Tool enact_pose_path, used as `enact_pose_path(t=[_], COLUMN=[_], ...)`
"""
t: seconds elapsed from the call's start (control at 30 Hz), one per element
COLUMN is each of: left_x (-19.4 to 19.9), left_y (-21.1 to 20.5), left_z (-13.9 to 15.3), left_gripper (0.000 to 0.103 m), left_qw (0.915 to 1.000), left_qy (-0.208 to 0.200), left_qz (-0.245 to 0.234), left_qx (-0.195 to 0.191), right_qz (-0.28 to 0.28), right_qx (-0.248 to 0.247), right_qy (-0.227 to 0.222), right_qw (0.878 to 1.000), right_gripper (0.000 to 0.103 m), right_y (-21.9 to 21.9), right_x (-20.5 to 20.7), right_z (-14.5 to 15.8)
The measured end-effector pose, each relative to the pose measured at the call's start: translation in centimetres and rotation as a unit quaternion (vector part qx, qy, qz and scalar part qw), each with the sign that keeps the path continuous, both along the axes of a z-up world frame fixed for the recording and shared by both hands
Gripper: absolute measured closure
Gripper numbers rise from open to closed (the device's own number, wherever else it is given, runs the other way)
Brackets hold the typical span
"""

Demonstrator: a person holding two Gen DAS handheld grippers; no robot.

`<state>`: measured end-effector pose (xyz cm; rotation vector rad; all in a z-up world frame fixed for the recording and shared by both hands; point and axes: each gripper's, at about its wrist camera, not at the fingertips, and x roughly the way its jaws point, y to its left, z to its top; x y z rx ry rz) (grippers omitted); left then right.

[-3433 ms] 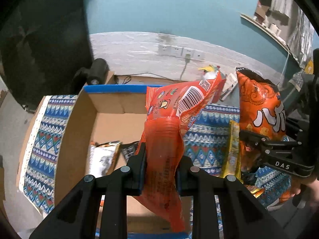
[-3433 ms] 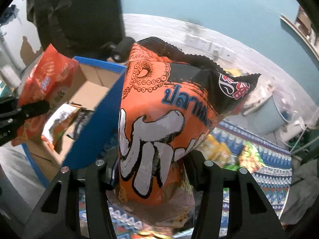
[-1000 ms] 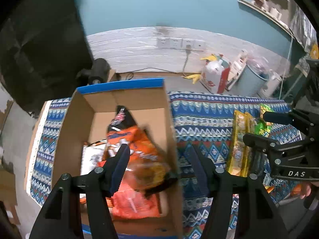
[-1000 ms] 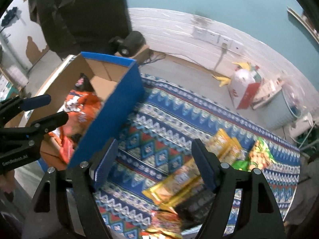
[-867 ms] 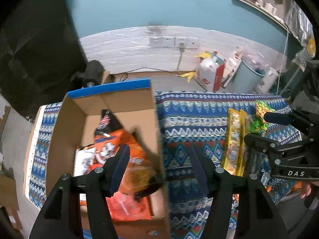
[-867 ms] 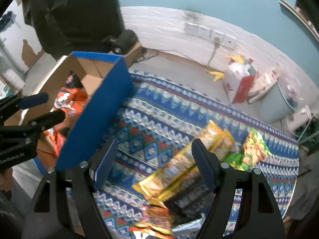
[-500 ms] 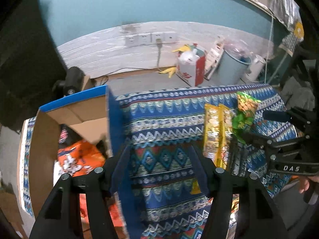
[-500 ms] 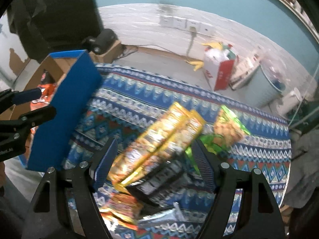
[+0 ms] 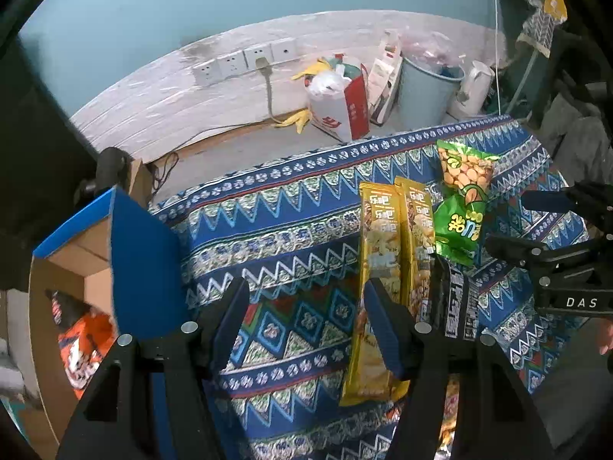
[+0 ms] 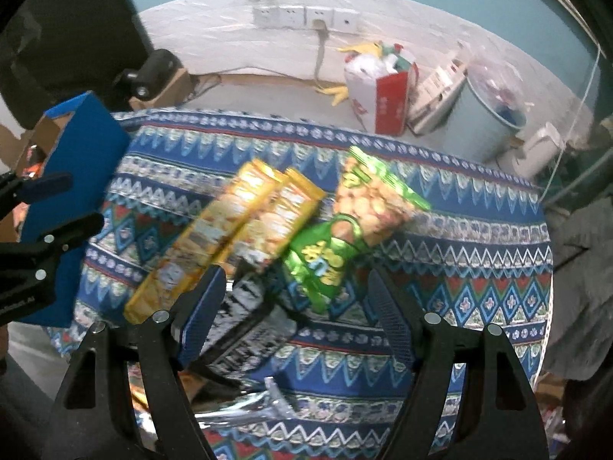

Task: Organize snacks
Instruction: 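Move both tools back toward the remaining snacks, then grasp the yellow stick pack with the left tool while the right tool grasps the green peanut bag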

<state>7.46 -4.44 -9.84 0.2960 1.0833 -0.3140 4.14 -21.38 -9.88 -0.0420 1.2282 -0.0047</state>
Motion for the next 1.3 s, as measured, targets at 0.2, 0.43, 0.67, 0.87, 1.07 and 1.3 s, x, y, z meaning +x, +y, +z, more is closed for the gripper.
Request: enact_pose_path(t=[0.2,0.43,0.67,0.87,1.07,1.3], left_x=[1.6,3.0,4.1,4.4,4.1,3.2], left_y=[-1.4,-2.6,-3.1,-3.2,-3.8,-5.7], left_z=[-2.0,-4.3,-5.8,-6.5,-6.8,-7.4], left_gripper=[0.039,0.039,0.039,0.039,0.039,0.036], left_qw=[0.9996,0.9982,0.9967,0.9951,0.9944,0.9934], left_qy=[0.028,0.059,0.079,0.095,0.099,0.105], left_qz=[-0.006,-0.009,-0.007,-0.006,-0.018,-0.04], left_qx=[-0.004,-0.009,-0.016,-0.029,-0.034,-0.02], right_qz=[-0.028,-0.059,-0.07,-0.078,-0.053,0.005], right_qx=[0.001,0.01,0.014,0.021,0.04,-0.047], right_qy=[0.017,0.029,0.039,0.04,0.047,0.066], right_qw=[0.999,0.998,0.997,0.996,0.997,0.997], right_gripper=[0.026,0.026,0.026,0.026,0.06,0.068], right_y=[-2.4,-4.6,-5.2,-5.6,-5.3,-3.7], right_x=[1.0,2.6,3.7,4.8,5.1,3.6], right_z=[-2.3,-5.0,-6.7,-7.6,-8.2,-6.8])
